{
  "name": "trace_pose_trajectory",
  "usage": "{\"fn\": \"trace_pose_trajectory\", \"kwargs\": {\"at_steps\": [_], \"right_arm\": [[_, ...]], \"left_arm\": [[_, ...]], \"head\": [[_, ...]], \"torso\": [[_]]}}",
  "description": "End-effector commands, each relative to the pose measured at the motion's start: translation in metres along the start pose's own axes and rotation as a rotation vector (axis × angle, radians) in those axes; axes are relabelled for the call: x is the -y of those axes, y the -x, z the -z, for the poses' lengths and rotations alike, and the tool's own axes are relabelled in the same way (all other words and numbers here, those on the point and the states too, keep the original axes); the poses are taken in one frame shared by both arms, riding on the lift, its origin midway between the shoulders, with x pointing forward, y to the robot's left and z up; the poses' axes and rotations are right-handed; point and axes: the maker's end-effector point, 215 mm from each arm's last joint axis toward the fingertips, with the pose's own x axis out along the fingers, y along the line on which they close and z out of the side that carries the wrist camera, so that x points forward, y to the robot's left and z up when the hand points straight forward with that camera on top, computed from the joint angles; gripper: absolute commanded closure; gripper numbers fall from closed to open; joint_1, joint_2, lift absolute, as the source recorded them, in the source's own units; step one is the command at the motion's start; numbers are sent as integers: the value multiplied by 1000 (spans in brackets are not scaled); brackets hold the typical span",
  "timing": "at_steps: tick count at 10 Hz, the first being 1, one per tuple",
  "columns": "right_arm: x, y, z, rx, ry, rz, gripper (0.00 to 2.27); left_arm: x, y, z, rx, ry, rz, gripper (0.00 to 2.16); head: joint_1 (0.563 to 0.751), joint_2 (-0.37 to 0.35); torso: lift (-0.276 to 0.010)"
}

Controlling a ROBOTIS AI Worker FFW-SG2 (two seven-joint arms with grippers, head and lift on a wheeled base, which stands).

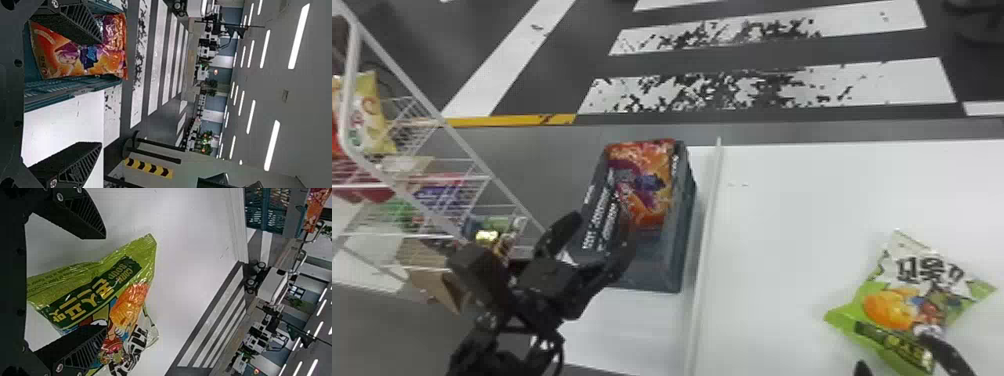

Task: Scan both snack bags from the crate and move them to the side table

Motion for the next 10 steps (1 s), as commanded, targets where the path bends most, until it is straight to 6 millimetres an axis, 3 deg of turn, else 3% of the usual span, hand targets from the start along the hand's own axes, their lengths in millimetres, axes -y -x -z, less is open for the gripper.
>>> {"fn": "trace_pose_trajectory", "kwargs": {"at_steps": [1, 3, 4, 5, 6, 7, 9, 10], "right_arm": [[7, -6, 13, -41, 36, 5, 120], [18, -14, 25, -95, 80, 20, 157], [24, -16, 41, -155, 128, 24, 539], [30, -18, 36, -141, 137, 47, 1524], [37, -17, 19, -83, 129, 99, 2017], [37, -13, 2, -35, 120, 128, 2246], [51, -2, -30, 22, 34, 135, 2246], [64, 7, -57, 76, -80, 115, 2246]], "left_arm": [[4, 1, -2, 7, 25, 21, 76], [7, 1, -2, 9, 41, 31, 76], [7, 0, -3, 12, 45, 33, 76], [6, 0, -4, 15, 47, 32, 76], [5, -1, -1, 9, 50, 31, 76], [4, -2, 1, 6, 52, 31, 76], [5, -5, 3, 4, 55, 35, 76], [6, -6, 5, -6, 61, 36, 76]], "head": [[695, 267], [695, 230], [695, 213], [695, 192], [695, 182], [695, 170], [695, 188], [695, 194]], "torso": [[-29], [-29], [-29], [-29], [-29], [-29], [-29], [-29]]}}
